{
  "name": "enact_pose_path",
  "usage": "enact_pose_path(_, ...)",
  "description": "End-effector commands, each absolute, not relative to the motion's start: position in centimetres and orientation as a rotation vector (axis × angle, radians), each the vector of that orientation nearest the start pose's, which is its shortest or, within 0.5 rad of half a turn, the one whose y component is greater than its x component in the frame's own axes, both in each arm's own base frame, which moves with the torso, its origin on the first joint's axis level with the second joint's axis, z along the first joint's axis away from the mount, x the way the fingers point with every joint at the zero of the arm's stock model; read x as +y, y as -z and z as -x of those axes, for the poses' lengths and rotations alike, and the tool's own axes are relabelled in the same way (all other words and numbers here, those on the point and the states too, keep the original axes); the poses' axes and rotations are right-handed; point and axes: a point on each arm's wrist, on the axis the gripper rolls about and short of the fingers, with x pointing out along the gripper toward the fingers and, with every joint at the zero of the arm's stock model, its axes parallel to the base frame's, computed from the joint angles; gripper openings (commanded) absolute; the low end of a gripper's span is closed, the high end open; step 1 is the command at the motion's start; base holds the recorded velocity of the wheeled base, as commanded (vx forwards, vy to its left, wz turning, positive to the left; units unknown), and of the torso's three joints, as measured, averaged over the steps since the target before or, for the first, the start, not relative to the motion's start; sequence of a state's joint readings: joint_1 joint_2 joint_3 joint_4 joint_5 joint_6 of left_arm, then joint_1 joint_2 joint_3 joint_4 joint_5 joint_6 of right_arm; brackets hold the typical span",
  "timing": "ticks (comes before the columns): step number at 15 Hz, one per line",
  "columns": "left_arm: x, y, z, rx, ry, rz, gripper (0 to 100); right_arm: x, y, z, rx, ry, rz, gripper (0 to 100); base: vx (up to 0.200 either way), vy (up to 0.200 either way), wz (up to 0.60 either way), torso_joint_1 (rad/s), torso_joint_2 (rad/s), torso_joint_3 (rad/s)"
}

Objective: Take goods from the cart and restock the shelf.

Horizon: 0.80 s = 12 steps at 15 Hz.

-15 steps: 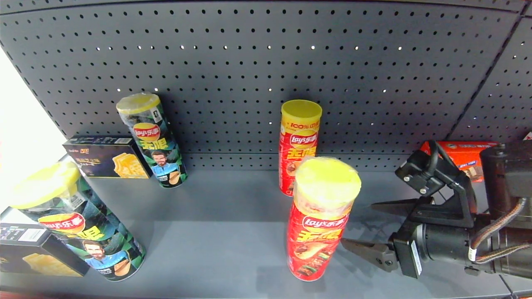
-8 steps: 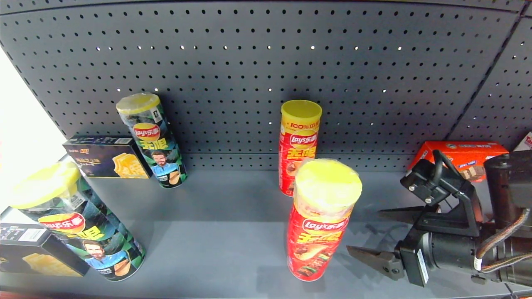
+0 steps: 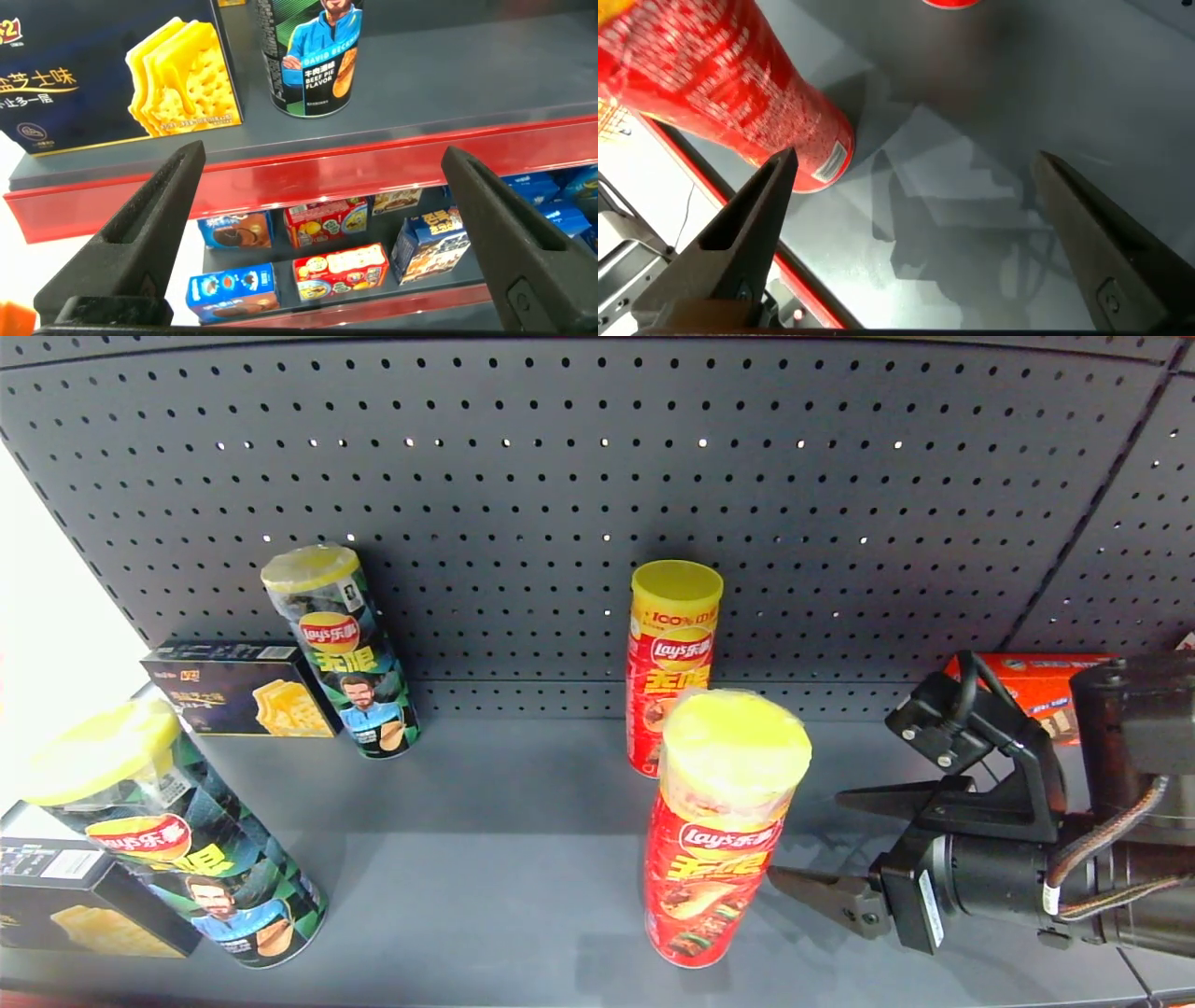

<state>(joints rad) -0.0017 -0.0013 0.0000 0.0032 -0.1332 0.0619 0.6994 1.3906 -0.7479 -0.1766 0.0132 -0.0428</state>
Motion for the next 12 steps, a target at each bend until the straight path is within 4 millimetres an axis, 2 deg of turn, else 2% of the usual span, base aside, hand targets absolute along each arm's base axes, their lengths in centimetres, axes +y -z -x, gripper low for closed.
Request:
enact_pose_path(1,-0.30,-7.52,2.30,-0.001,0.135,-0.063,100,14.75,-20.39,-17.26,0.439,-0.716,0.204,100,0.000,0.000,0.00,0.000,0.00,0.000)
enact_pose_path(12,-0.29,-7.52,2.30,-0.001,0.132,-0.058,100,14.95,-20.14,-17.34,0.439,-0.721,0.210,100,0.000,0.000,0.00,0.000,0.00,0.000)
